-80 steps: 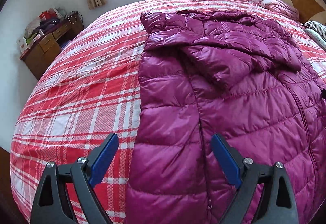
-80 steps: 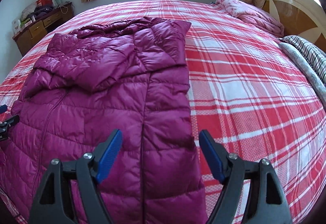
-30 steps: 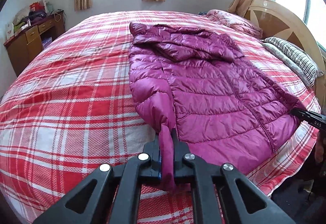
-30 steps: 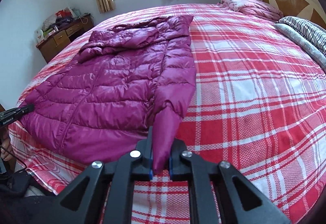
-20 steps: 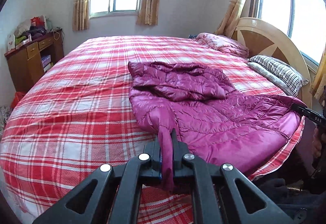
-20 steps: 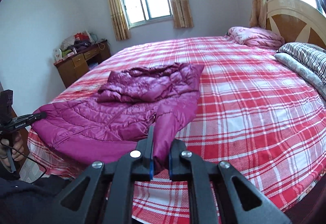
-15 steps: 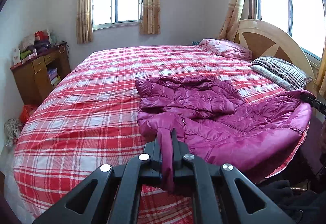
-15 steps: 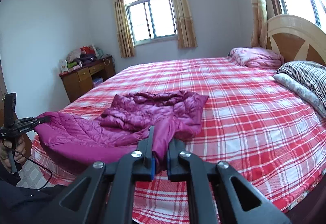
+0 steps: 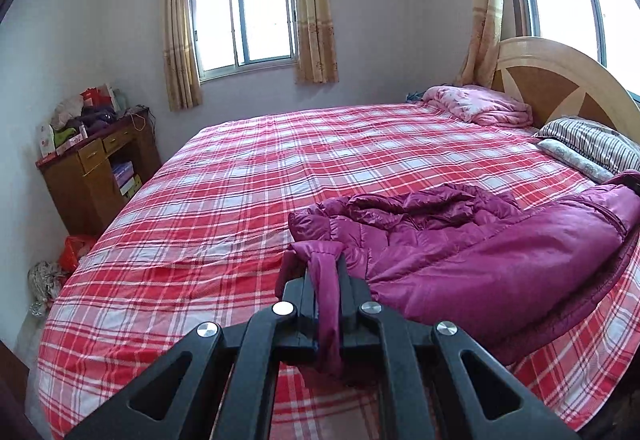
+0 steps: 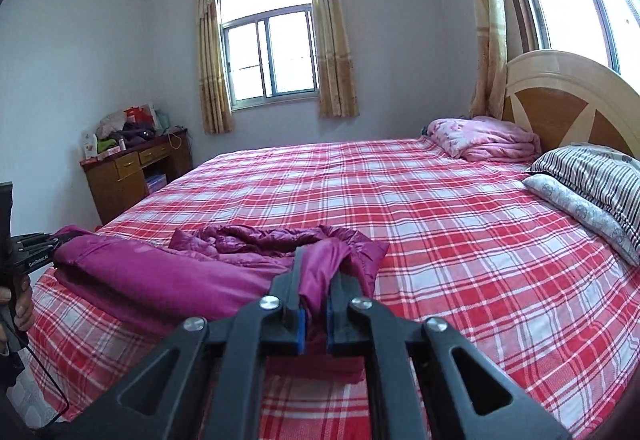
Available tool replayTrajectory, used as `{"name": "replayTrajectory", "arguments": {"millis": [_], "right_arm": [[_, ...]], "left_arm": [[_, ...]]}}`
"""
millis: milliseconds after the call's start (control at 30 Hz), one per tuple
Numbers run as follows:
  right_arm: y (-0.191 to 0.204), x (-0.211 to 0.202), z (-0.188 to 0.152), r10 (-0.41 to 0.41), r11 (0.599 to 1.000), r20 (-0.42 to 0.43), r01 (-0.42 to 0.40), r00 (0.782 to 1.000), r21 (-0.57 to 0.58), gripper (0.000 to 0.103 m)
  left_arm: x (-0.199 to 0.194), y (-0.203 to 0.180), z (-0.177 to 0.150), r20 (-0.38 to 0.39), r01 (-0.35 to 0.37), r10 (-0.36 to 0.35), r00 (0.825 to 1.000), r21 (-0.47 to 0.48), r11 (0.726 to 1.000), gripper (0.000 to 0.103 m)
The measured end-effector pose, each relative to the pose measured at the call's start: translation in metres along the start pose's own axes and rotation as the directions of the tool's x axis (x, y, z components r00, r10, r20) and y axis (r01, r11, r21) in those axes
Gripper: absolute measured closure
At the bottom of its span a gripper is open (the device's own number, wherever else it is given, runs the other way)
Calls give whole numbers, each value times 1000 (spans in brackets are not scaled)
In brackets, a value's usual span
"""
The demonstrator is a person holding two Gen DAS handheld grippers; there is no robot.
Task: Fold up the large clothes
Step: 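Lift the hem with both tools and fold it toward the collar, then lay the hem on the jacket and open both tools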
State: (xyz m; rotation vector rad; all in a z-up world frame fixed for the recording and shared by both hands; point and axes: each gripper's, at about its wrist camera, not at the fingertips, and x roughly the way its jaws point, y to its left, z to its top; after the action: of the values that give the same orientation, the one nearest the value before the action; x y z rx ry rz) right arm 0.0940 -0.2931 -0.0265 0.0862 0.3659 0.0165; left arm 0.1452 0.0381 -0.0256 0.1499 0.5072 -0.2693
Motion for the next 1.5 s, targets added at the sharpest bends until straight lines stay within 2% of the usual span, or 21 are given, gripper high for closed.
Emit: {"name": "replayTrajectory", "arguments": {"millis": [267, 500, 667, 800, 867, 900, 933, 967, 1000, 1033, 1100, 1167, 1300, 1400, 1433, 1500], "right_arm": [[-14, 86, 18, -55, 998, -53, 55, 997, 7, 95], [-28, 154, 11, -102, 994, -144, 107, 984, 22, 95], [-41, 194, 3, -127, 990, -217, 139, 968, 38, 95], [-44, 212, -4, -144, 988, -250, 153, 958, 19, 95], [-44, 219, -3, -153, 987, -256, 159, 955, 3, 95], [-44, 222, -3, -156, 987, -258, 161, 954, -3, 95], [-44, 224, -2, -159, 987, -260, 163, 952, -7, 95], [-43, 227, -1, -161, 986, -264, 164, 951, -7, 95], [-43, 230, -1, -162, 986, -267, 166, 950, -7, 95], [-43, 233, -1, -163, 986, -271, 167, 949, -9, 95], [-40, 239, 0, -165, 986, -275, 167, 947, -19, 95], [-35, 244, 4, -169, 986, -275, 165, 947, -39, 95], [-28, 256, 11, -171, 985, -286, 162, 943, -56, 95], [-28, 268, 12, -167, 986, -308, 159, 936, -53, 94], [-29, 270, 12, -170, 985, -307, 165, 936, -44, 94], [-32, 272, 12, -172, 984, -307, 175, 936, -17, 86]], "left_arm": [[103, 15, 36, -90, -25, 23, 996, -25, 999, 98], [182, 16, 49, -167, -47, 45, 985, -7, 999, 98], [220, 6, 47, -186, -76, 81, 979, 36, 996, 95], [230, 5, 42, -195, -85, 88, 977, 25, 996, 93], [226, 7, 42, -173, -105, 107, 979, 19, 994, 87], [223, 8, 42, -157, -121, 122, 980, 17, 993, 78], [217, 11, 43, -134, -151, 152, 979, 14, 988, 58], [212, 13, 45, -105, -200, 200, 974, 10, 980, 44], [206, 17, 46, -74, -239, 238, 968, -1, 971, 18], [198, 21, 48, -36, -265, 265, 964, -19, 964, 12], [185, 23, 52, 14, -295, 296, 955, -29, 955, 12], [173, 13, 54, 59, -313, 312, 948, -1, 950, 12], [156, -19, 53, 150, -318, 307, 940, 60, 946, 11], [168, -43, 47, 126, -290, 275, 953, 115, 950, 10], [178, -49, 43, 107, -296, 284, 953, 135, 945, 10], [201, -58, 36, 56, -315, 310, 949, 165, 935, 10]]}}
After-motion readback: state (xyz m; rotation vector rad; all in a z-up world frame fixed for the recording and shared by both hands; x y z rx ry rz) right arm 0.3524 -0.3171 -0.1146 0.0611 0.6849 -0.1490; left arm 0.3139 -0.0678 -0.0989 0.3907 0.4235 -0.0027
